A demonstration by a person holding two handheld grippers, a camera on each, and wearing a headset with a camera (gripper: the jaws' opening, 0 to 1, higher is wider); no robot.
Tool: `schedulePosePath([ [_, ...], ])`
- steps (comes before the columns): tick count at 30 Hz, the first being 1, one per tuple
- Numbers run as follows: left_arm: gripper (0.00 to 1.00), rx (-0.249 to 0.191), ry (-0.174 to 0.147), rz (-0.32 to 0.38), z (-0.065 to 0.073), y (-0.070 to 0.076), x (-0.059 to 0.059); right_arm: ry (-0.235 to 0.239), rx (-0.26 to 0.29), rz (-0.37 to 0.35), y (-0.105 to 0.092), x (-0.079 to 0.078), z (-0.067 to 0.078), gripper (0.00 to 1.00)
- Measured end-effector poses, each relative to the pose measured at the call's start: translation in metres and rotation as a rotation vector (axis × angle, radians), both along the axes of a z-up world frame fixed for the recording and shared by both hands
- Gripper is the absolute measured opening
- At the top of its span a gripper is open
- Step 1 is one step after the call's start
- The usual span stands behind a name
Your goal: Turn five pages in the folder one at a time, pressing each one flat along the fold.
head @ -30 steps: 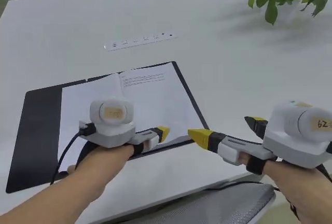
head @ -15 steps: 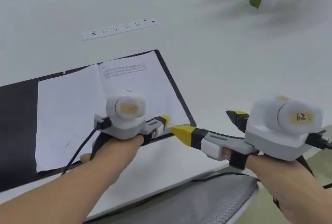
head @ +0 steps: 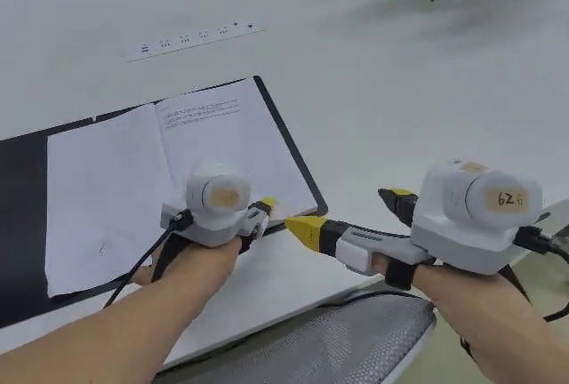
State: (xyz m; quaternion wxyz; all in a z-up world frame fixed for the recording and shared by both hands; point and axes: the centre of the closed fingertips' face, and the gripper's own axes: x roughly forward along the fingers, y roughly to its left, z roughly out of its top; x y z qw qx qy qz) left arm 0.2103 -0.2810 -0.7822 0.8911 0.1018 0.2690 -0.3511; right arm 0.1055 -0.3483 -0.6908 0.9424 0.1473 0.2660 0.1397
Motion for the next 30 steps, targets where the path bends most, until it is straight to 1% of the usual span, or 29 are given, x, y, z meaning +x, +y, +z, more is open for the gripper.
schedulePosePath([
  [5,0.35,-0.026,-0.019,-0.005,0.000,0.001,0.000,0.001,0.003,0.004,0.002,0.001,-0.001,0.89],
  [8,0.34,-0.033,-0.021,-0.005,0.001,0.000,0.001,0.007,0.003,0.005,0.002,0.002,-0.003,0.89],
  [9,0.34,-0.048,-0.018,0.002,0.001,0.000,0.001,0.008,0.004,0.004,0.002,0.002,-0.003,0.89],
  [12,0.34,-0.043,-0.024,-0.003,0.001,0.000,0.001,0.008,0.008,0.003,0.003,0.002,-0.003,0.88],
  [13,0.30,-0.042,-0.027,-0.007,0.001,0.000,0.001,0.008,0.009,0.005,0.004,0.002,-0.003,0.88],
  [15,0.26,-0.045,-0.034,-0.001,0.001,0.001,0.002,0.018,0.011,0.009,0.005,0.001,-0.005,0.88],
  [16,0.24,-0.051,-0.042,0.004,0.002,0.003,0.004,0.018,0.009,0.011,0.006,0.001,-0.006,0.88],
  [17,0.22,-0.059,-0.039,0.008,0.002,0.005,0.004,0.016,0.006,0.012,0.006,0.001,-0.006,0.88],
  [19,0.18,-0.062,-0.048,0.007,0.002,0.007,0.006,0.018,0.009,0.012,0.006,0.000,-0.006,0.88],
  [20,0.14,-0.063,-0.050,0.008,0.001,0.008,0.007,0.018,0.009,0.011,0.006,0.000,-0.006,0.88],
  [21,0.09,-0.066,-0.051,0.019,0.002,0.012,0.010,0.017,0.009,0.010,0.005,0.000,-0.006,0.88],
  [22,0.07,-0.070,-0.050,0.023,0.002,0.014,0.012,0.017,0.009,0.010,0.005,0.000,-0.006,0.88],
  [23,0.07,-0.069,-0.051,0.014,0.002,0.013,0.010,0.018,0.009,0.009,0.005,0.000,-0.007,0.88],
  [24,0.06,-0.061,-0.059,0.004,0.002,0.012,0.010,0.019,0.009,0.009,0.004,0.000,-0.007,0.88],
  [28,0.03,-0.067,-0.052,0.007,0.002,0.011,0.010,0.024,0.005,0.016,0.005,0.002,-0.009,0.87],
  [29,0.02,-0.080,-0.036,0.018,0.002,0.012,0.011,0.024,0.006,0.018,0.005,0.003,-0.009,0.87],
  [30,0.02,-0.088,-0.028,0.024,0.002,0.012,0.012,0.025,0.009,0.021,0.005,0.005,-0.009,0.86],
])
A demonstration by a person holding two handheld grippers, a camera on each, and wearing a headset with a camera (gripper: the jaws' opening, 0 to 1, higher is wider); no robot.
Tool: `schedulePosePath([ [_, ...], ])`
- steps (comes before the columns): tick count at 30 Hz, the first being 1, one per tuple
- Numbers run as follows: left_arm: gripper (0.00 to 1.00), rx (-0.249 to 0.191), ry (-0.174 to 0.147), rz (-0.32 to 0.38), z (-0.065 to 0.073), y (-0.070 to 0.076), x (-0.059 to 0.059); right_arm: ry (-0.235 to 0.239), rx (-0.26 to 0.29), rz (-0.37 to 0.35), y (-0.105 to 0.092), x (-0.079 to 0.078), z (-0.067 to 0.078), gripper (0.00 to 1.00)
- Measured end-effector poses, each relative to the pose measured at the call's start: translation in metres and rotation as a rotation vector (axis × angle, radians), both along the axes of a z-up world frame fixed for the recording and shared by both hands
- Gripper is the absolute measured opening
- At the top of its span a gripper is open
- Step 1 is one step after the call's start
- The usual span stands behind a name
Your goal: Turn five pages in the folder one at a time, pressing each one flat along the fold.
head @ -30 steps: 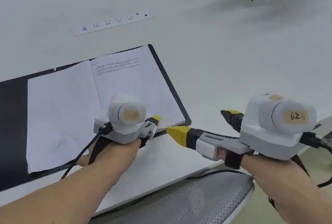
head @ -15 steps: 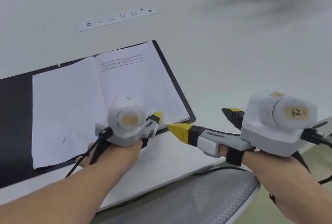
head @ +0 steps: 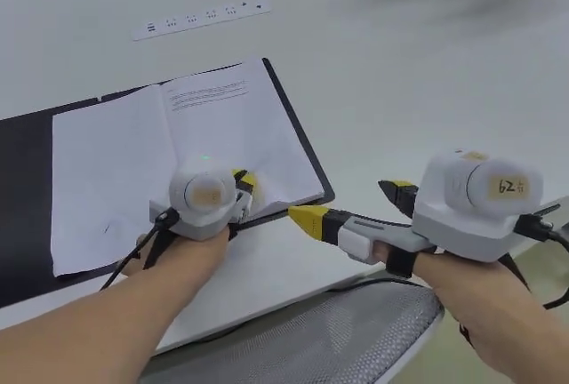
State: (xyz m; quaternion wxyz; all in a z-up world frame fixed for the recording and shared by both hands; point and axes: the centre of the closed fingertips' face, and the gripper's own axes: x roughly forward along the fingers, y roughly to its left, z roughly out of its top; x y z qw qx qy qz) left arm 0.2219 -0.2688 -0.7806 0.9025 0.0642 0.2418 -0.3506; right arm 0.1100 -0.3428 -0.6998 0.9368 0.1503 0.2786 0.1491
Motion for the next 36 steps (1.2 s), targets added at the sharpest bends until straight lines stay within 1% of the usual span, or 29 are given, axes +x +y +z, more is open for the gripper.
schedulePosePath([
  [2,0.01,-0.036,0.038,0.022,-0.001,0.000,0.000,0.001,0.001,0.007,0.001,0.005,0.000,0.85],
  [3,0.01,-0.049,0.050,0.027,0.000,0.000,0.001,0.004,0.000,0.014,0.002,0.007,-0.001,0.84],
  [4,0.01,-0.055,0.056,0.030,0.000,0.000,0.000,0.006,0.002,0.023,0.003,0.009,-0.001,0.82],
  [6,0.00,-0.084,0.078,0.046,0.000,0.001,0.000,0.010,0.017,0.037,0.008,0.015,-0.001,0.79],
  [8,0.00,-0.095,0.087,0.048,-0.001,0.001,0.001,0.015,0.027,0.055,0.015,0.021,-0.003,0.76],
  [9,0.00,-0.095,0.087,0.046,-0.001,0.001,0.001,0.022,0.036,0.066,0.018,0.022,-0.004,0.74],
  [10,0.00,-0.095,0.087,0.044,-0.001,0.000,0.000,0.046,0.048,0.096,0.023,0.021,-0.007,0.71],
  [11,0.00,-0.097,0.088,0.042,-0.001,0.000,0.000,0.088,0.048,0.132,0.027,0.018,-0.012,0.65],
  [12,0.00,-0.098,0.089,0.039,-0.001,0.000,0.000,0.114,0.051,0.155,0.029,0.017,-0.015,0.61],
  [14,0.00,-0.094,0.087,0.035,-0.001,-0.001,0.000,0.139,0.107,0.170,0.035,0.022,-0.016,0.50],
  [15,0.00,-0.095,0.087,0.035,-0.001,-0.001,0.000,0.140,0.123,0.170,0.037,0.025,-0.016,0.48],
  [16,0.00,-0.097,0.087,0.037,-0.001,-0.001,0.000,0.145,0.144,0.165,0.039,0.030,-0.018,0.47],
  [19,0.00,-0.100,0.086,0.038,0.000,-0.001,-0.001,0.162,0.125,0.163,0.042,0.036,-0.029,0.47],
  [20,0.00,-0.100,0.087,0.038,0.000,-0.001,-0.001,0.180,0.123,0.164,0.043,0.036,-0.033,0.46],
  [21,0.00,-0.102,0.089,0.038,-0.001,-0.001,-0.001,0.203,0.139,0.160,0.045,0.036,-0.037,0.46],
  [22,0.00,-0.102,0.089,0.037,-0.001,-0.001,0.000,0.218,0.171,0.150,0.048,0.035,-0.037,0.45],
  [23,0.00,-0.104,0.091,0.038,-0.001,-0.001,0.000,0.243,0.228,0.134,0.054,0.034,-0.037,0.45],
  [25,0.00,-0.105,0.092,0.038,-0.001,-0.001,0.000,0.270,0.280,0.114,0.058,0.034,-0.039,0.43],
  [27,0.00,-0.106,0.091,0.038,-0.001,-0.001,0.000,0.268,0.300,0.098,0.060,0.036,-0.041,0.42],
  [29,0.00,-0.107,0.091,0.039,-0.002,-0.002,0.000,0.276,0.316,0.093,0.063,0.037,-0.043,0.40],
  [32,0.00,-0.106,0.090,0.037,-0.002,-0.002,0.002,0.303,0.371,0.084,0.070,0.037,-0.046,0.39],
  [36,0.00,-0.106,0.091,0.036,-0.003,-0.002,0.002,0.303,0.386,0.067,0.072,0.039,-0.049,0.39],
])
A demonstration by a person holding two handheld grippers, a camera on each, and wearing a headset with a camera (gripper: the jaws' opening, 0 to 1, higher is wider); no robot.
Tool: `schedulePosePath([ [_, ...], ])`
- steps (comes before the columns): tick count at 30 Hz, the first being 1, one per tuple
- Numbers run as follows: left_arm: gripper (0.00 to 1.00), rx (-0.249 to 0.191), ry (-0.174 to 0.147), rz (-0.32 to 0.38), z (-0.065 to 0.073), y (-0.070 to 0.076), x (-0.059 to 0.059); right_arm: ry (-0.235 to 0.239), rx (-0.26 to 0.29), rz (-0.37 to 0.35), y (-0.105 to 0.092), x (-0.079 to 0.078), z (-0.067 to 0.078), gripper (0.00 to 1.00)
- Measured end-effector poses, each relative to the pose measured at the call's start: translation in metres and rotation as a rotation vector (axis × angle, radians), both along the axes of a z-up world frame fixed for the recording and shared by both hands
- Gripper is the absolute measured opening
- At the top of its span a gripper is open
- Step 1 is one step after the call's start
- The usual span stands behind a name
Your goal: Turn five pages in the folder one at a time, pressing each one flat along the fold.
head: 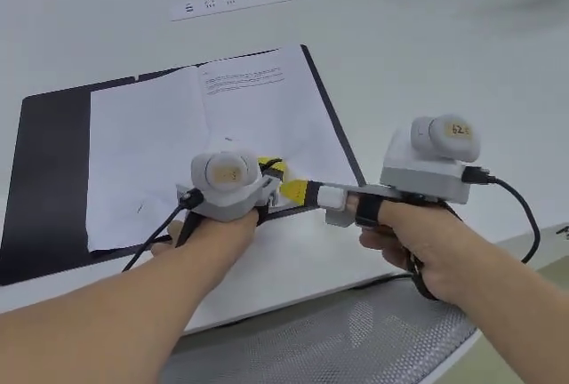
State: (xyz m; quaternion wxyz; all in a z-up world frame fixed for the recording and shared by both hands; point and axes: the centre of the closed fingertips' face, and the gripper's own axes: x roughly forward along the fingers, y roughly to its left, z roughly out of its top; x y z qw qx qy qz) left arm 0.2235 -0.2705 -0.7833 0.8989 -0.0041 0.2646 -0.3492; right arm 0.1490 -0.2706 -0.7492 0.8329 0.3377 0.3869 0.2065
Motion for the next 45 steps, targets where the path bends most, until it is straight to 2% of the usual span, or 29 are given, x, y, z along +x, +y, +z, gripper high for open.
schedulePosePath([
  [2,0.00,0.000,0.000,0.000,0.000,0.000,0.000,0.004,0.026,-0.017,0.002,0.002,0.000,0.39],
  [7,0.00,0.000,-0.001,-0.004,0.000,0.000,0.001,0.021,0.033,-0.053,0.000,0.004,-0.005,0.39],
  [8,0.00,0.001,-0.001,-0.005,0.000,0.000,0.001,0.013,0.038,-0.064,-0.001,0.005,-0.005,0.39],
  [9,0.00,0.002,-0.002,-0.005,0.000,0.000,0.001,0.035,0.057,-0.078,-0.001,0.005,-0.007,0.39],
  [11,0.00,0.002,-0.004,-0.007,0.000,0.000,0.001,0.023,0.069,-0.091,-0.002,0.007,-0.003,0.39],
  [15,0.00,-0.001,-0.007,-0.007,0.000,0.000,0.001,0.028,0.106,-0.170,-0.009,0.013,-0.004,0.38],
  [18,0.00,0.000,-0.008,-0.007,0.000,0.000,0.001,0.059,0.117,-0.215,-0.013,0.014,-0.010,0.36],
  [20,0.00,-0.001,-0.007,-0.008,0.000,0.000,0.000,0.060,0.124,-0.254,-0.018,0.017,-0.012,0.33],
  [22,0.00,-0.001,-0.008,-0.007,0.000,0.000,0.000,0.064,0.115,-0.282,-0.023,0.018,-0.015,0.25],
  [25,0.00,0.001,-0.011,-0.004,0.001,0.000,0.000,0.098,0.104,-0.345,-0.030,0.017,-0.022,0.15],
  [29,0.01,0.008,-0.008,0.002,0.001,0.000,0.000,0.112,0.094,-0.385,-0.033,0.016,-0.027,0.00],
  [30,0.01,0.009,-0.006,0.003,0.001,0.000,0.000,0.120,0.087,-0.402,-0.035,0.017,-0.029,0.00],
  [32,0.01,0.010,0.003,0.007,0.001,-0.001,0.001,0.118,0.084,-0.401,-0.036,0.017,-0.031,0.00],
  [33,0.02,0.002,0.018,0.015,0.002,-0.001,0.001,0.116,0.086,-0.406,-0.036,0.017,-0.031,0.00],
  [36,0.03,-0.028,0.070,0.023,0.003,0.001,-0.001,0.103,0.096,-0.418,-0.039,0.018,-0.026,0.00],
  [37,0.06,-0.039,0.095,0.011,0.005,0.002,-0.005,0.097,0.107,-0.421,-0.040,0.018,-0.023,0.00],
  [39,0.10,-0.041,0.119,0.000,0.007,0.004,-0.007,0.088,0.115,-0.422,-0.039,0.018,-0.020,0.00],
  [41,0.17,-0.055,0.171,0.034,0.010,0.011,-0.011,0.073,0.122,-0.425,-0.037,0.018,-0.015,0.00],
  [43,0.26,-0.054,0.154,0.044,0.016,0.020,-0.011,0.047,0.132,-0.430,-0.036,0.018,-0.007,0.00],
  [45,0.29,-0.032,0.120,0.030,0.023,0.028,-0.015,0.022,0.139,-0.430,-0.036,0.019,0.001,0.00],
])
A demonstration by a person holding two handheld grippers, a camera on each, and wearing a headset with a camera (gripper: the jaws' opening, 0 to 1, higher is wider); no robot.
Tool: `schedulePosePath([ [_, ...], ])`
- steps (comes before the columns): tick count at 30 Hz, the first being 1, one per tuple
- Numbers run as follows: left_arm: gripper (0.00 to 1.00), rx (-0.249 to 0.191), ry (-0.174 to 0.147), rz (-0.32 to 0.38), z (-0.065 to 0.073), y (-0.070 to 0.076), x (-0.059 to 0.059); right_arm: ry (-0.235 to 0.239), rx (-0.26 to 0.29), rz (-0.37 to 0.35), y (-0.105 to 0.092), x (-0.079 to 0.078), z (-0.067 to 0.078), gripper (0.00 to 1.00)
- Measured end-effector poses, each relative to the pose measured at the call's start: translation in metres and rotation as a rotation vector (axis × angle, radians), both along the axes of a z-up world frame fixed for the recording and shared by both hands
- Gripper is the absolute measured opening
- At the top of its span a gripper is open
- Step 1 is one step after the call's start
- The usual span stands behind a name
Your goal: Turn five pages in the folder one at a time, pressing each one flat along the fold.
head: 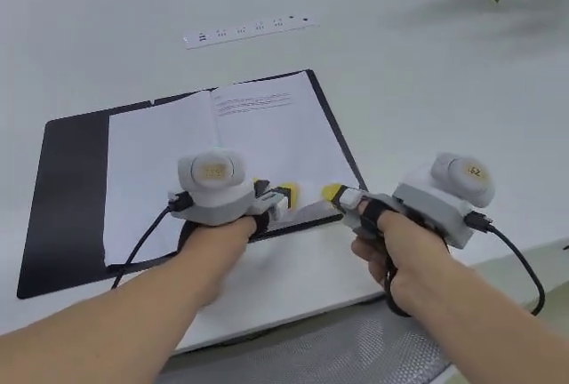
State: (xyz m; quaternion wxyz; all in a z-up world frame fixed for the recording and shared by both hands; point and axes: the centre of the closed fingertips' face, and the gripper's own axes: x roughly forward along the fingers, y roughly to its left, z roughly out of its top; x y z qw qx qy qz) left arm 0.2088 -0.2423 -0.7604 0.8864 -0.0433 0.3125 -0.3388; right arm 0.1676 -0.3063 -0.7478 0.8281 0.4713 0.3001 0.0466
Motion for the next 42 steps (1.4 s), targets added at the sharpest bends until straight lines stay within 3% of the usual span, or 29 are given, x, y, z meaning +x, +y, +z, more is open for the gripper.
schedulePosePath([
  [3,0.30,-0.005,-0.031,-0.001,0.013,0.013,-0.005,-0.027,-0.002,0.003,0.002,0.001,0.008,0.00],
  [8,0.33,-0.027,-0.111,0.022,0.038,0.038,-0.007,-0.114,-0.026,0.044,0.018,0.002,0.033,0.00],
  [11,0.34,-0.024,-0.158,0.030,0.052,0.058,-0.010,-0.192,-0.077,0.101,0.035,0.005,0.053,0.00],
  [14,0.35,-0.023,-0.196,0.059,0.066,0.080,-0.013,-0.226,-0.144,0.148,0.046,0.007,0.061,0.00],
  [23,0.35,-0.033,-0.232,0.143,0.085,0.139,-0.015,-0.301,-0.239,0.235,0.087,0.011,0.086,0.00],
  [28,0.35,-0.034,-0.245,0.177,0.092,0.161,-0.018,-0.330,-0.273,0.270,0.111,0.015,0.094,0.00],
  [36,0.34,-0.031,-0.256,0.233,0.097,0.204,-0.020,-0.350,-0.301,0.322,0.148,0.019,0.094,0.00],
  [42,0.34,-0.033,-0.263,0.263,0.100,0.223,-0.023,-0.358,-0.351,0.407,0.178,0.015,0.086,0.00],
])
